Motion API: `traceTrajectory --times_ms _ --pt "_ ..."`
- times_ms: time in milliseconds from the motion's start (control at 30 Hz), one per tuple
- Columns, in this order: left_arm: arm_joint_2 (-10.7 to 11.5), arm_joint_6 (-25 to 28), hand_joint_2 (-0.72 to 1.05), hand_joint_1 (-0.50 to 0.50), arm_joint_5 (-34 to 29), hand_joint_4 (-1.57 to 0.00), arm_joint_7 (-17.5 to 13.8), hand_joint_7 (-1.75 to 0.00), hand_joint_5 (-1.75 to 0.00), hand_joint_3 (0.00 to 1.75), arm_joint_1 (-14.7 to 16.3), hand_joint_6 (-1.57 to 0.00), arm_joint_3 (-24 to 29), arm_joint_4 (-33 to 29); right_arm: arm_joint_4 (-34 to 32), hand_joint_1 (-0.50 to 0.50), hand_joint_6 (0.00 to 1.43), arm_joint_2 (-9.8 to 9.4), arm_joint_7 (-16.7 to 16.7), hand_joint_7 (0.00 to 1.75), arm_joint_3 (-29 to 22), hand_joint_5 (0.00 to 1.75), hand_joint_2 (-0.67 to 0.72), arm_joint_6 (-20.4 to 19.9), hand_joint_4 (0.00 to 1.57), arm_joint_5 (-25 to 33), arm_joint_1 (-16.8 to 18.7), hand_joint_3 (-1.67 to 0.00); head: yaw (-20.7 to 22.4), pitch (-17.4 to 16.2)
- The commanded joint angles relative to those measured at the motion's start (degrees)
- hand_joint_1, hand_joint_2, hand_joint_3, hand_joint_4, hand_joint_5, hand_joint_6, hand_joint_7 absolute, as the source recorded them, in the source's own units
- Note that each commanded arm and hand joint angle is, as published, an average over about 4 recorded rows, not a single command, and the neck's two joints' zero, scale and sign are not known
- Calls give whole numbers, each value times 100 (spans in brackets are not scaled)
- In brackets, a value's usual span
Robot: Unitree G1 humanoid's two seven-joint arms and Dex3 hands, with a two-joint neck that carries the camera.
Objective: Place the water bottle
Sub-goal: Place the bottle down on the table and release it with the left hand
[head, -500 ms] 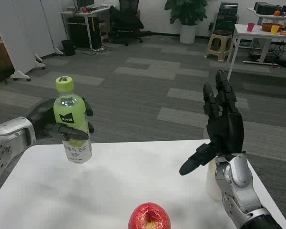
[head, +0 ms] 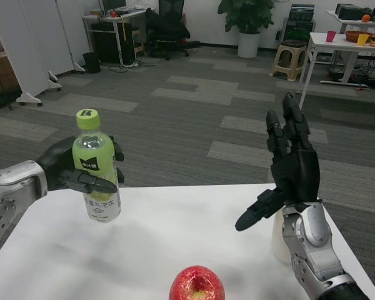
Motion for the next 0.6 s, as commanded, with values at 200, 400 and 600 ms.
traceTrajectory --times_ms 200,400,600 --pt "-80 -508 105 -50 34 -157 -12 -154 -175 9 91 -136 -46 -65 5 -46 0 -13 -16 0 -13 0 72 34 0 72 -72 0 38 -69" --pt "-364 -1549 105 -50 148 -157 -91 -154 -175 9 383 -139 -451 44 45 -46 0 -6 -16 0 17 0 72 34 0 79 -70 0 148 -149" --pt "-623 -2393 105 -50 232 -157 -91 -154 -175 9 559 -139 -842 409 111 -46 0 2 -16 0 70 0 72 34 0 105 -70 0 198 -194"
